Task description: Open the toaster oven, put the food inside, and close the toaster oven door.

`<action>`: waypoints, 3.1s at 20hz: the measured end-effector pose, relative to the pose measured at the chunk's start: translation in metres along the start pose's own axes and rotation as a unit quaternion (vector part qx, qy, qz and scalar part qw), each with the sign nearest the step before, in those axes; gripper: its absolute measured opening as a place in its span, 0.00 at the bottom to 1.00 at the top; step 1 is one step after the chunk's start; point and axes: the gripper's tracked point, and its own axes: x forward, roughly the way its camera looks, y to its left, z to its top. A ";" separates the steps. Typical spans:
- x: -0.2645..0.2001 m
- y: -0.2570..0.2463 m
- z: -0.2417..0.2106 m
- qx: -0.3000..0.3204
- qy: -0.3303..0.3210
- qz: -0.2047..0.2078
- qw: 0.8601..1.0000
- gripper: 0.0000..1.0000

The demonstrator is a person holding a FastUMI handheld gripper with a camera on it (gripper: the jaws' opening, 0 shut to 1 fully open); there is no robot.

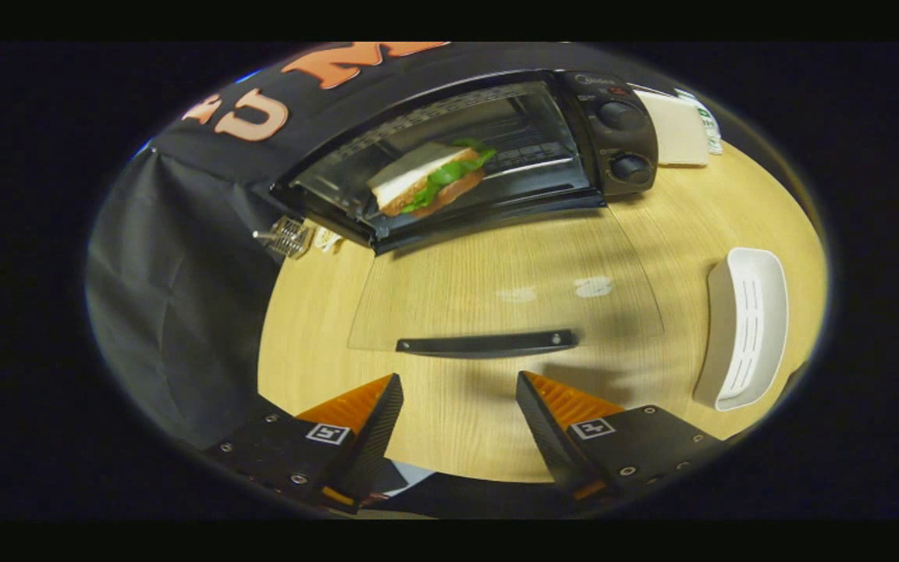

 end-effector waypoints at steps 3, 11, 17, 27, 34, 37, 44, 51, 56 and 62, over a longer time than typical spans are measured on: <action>0.005 -0.023 -0.006 -0.032 0.009 -0.039 0.999 0.87; 0.042 -0.022 0.007 -0.074 0.024 -0.048 0.996 0.87; 0.025 -0.013 0.022 -0.068 -0.003 -0.021 0.997 0.87; -0.025 0.019 0.122 -0.166 -0.127 -0.047 0.977 0.87; -0.038 0.022 0.183 -0.169 -0.188 -0.074 0.965 0.87; -0.055 0.024 0.206 -0.183 -0.230 -0.081 0.953 0.87; -0.157 0.045 0.244 -0.204 -0.368 -0.075 0.904 0.88; -0.293 0.047 0.290 -0.213 -0.508 -0.085 0.830 0.93; -0.375 0.035 0.296 -0.204 -0.568 -0.100 0.791 0.96; -0.439 0.049 0.294 -0.202 -0.615 -0.086 0.757 0.97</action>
